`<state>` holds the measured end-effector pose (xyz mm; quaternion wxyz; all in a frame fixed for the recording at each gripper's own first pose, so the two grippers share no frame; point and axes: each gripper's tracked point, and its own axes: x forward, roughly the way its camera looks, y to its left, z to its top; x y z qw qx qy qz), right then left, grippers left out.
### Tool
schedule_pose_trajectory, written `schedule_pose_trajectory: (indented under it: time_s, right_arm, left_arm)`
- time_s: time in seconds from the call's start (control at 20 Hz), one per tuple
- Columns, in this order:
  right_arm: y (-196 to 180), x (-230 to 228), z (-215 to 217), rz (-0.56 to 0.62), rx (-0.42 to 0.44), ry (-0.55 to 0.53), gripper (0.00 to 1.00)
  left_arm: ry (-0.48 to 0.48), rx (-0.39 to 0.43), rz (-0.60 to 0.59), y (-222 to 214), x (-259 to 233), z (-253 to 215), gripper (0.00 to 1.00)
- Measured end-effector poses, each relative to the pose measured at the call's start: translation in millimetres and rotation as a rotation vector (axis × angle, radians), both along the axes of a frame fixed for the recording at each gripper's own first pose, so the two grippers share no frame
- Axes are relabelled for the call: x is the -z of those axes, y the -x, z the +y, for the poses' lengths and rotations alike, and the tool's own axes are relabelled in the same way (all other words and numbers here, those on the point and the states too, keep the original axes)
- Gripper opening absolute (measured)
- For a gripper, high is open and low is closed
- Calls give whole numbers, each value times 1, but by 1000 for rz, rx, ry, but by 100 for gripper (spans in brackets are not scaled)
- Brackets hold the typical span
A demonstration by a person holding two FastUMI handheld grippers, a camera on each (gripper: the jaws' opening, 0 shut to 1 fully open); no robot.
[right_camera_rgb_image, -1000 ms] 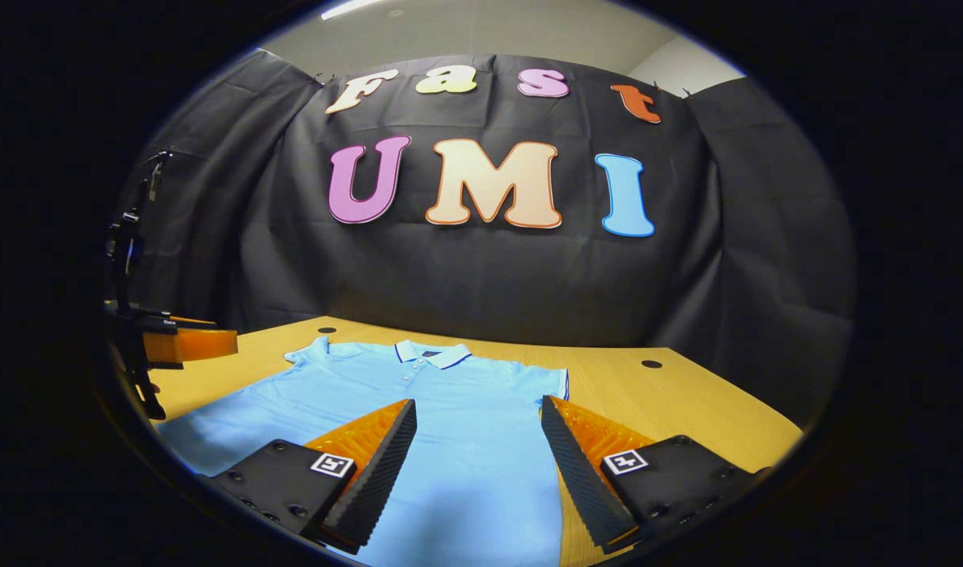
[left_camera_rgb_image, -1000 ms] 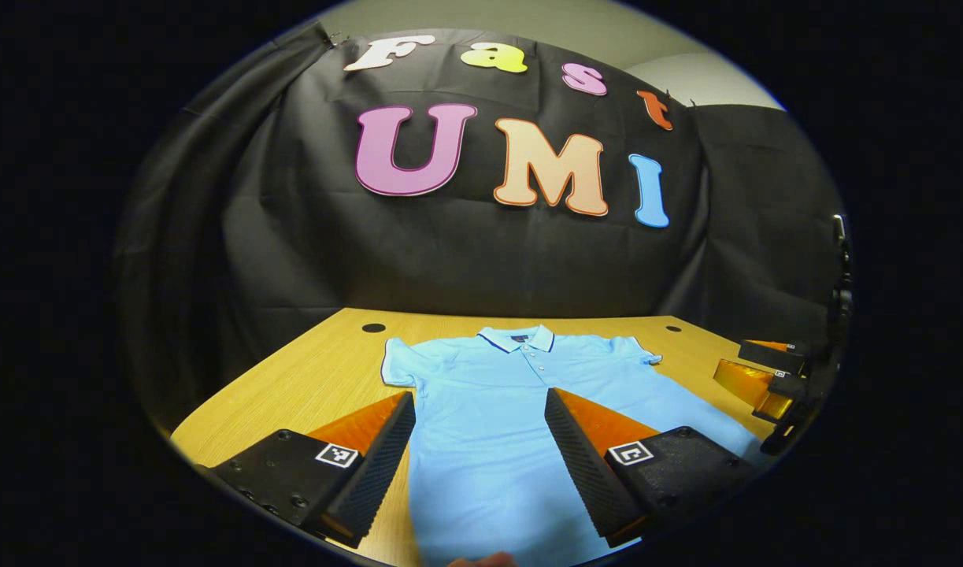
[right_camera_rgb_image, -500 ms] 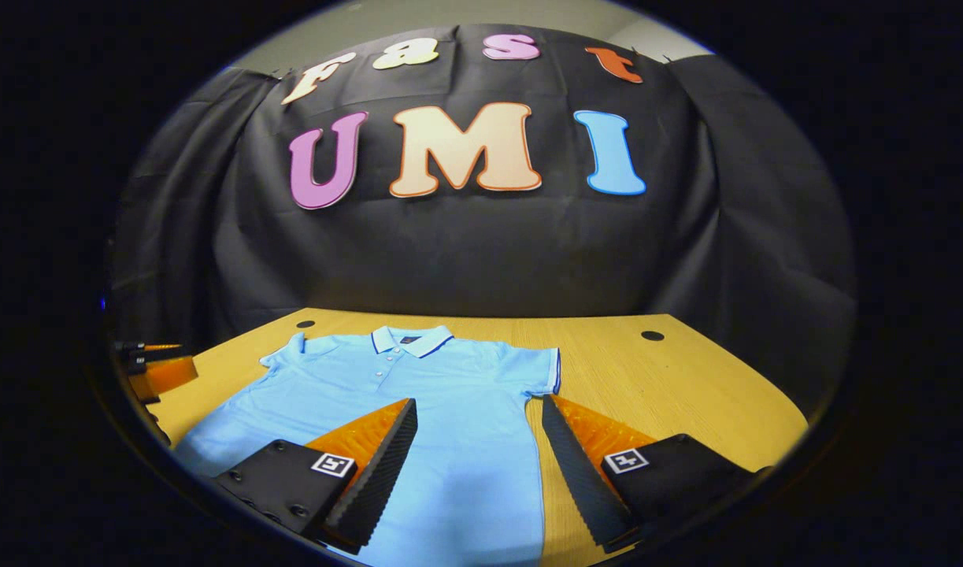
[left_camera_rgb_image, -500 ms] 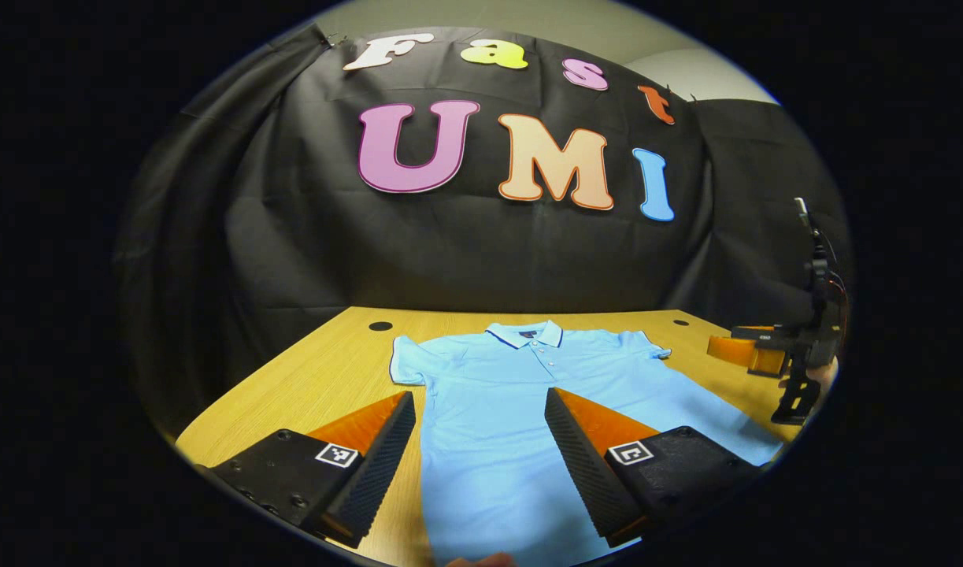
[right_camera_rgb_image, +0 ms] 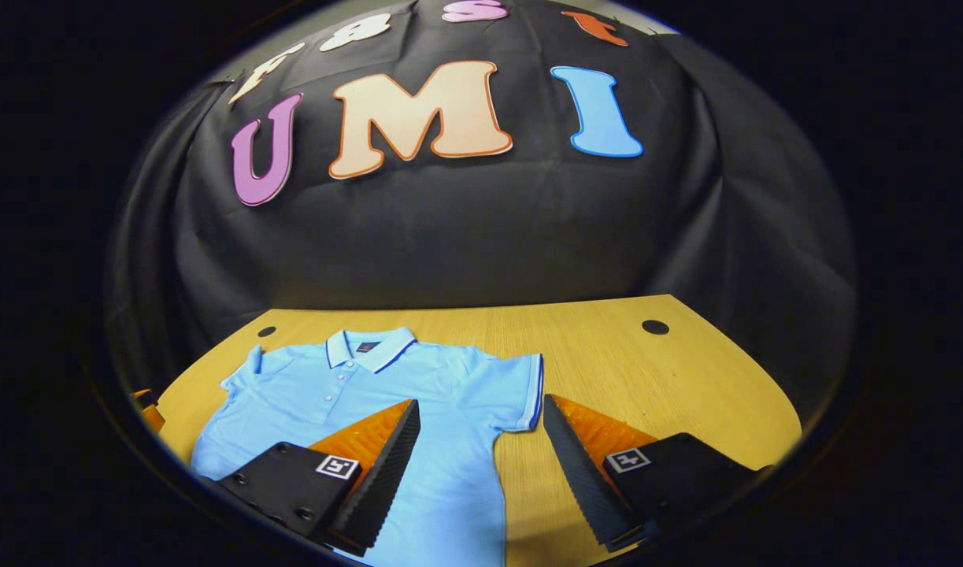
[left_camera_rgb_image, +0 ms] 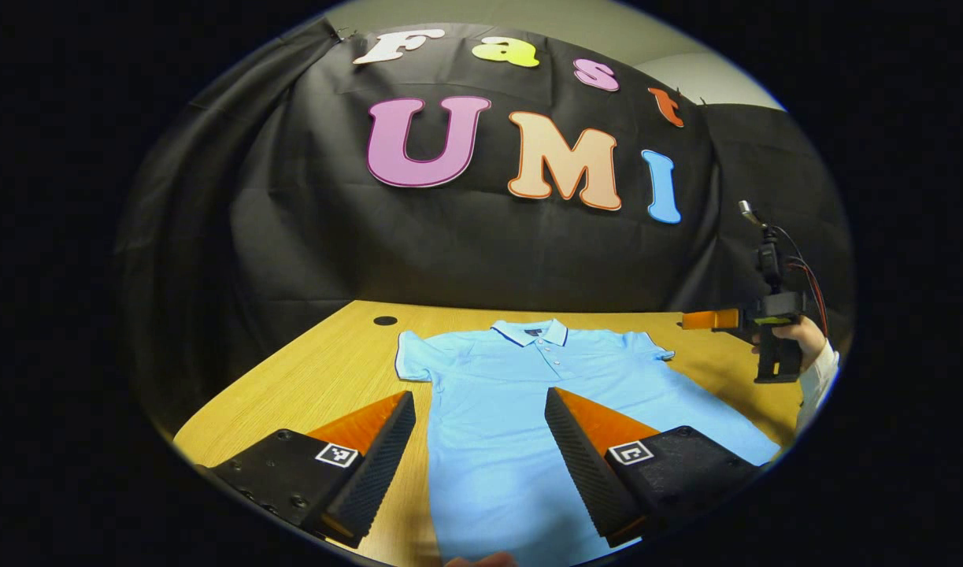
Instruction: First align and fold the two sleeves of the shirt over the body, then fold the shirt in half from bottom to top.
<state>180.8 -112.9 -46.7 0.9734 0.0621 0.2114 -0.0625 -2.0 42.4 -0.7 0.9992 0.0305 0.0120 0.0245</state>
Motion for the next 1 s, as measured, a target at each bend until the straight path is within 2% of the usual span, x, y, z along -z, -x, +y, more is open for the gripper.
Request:
schedule_pose_trajectory:
  time_s: [0.15, 0.35, 0.5, 0.55, 0.65, 0.8, 1.0]
  right_arm:
    - [-25, 22, -18, 70, 28, -12, 98]
    - [-60, 46, -25, 128, 52, -96, 98]
    - [-80, 67, -36, 172, 75, -88, 98]
    - [-84, 72, -36, 186, 75, -83, 94]
    - [-90, 79, -33, 196, 76, -91, 98]
    - [-95, 90, -35, 208, 85, -92, 98]
    - [-92, 110, -38, 259, 90, -82, 94]
  left_arm:
    - [1, 1, -8, 0, -2, 2, 99]
    - [11, -16, 1, 0, 0, 11, 99]
    - [15, -35, 5, 1, 1, 18, 99]
    - [15, -41, 9, 0, 1, 20, 99]
    - [23, -42, 18, -2, 4, 20, 99]
    - [38, -38, 27, -2, 5, 21, 99]
    - [47, -40, 33, -3, 8, 22, 99]
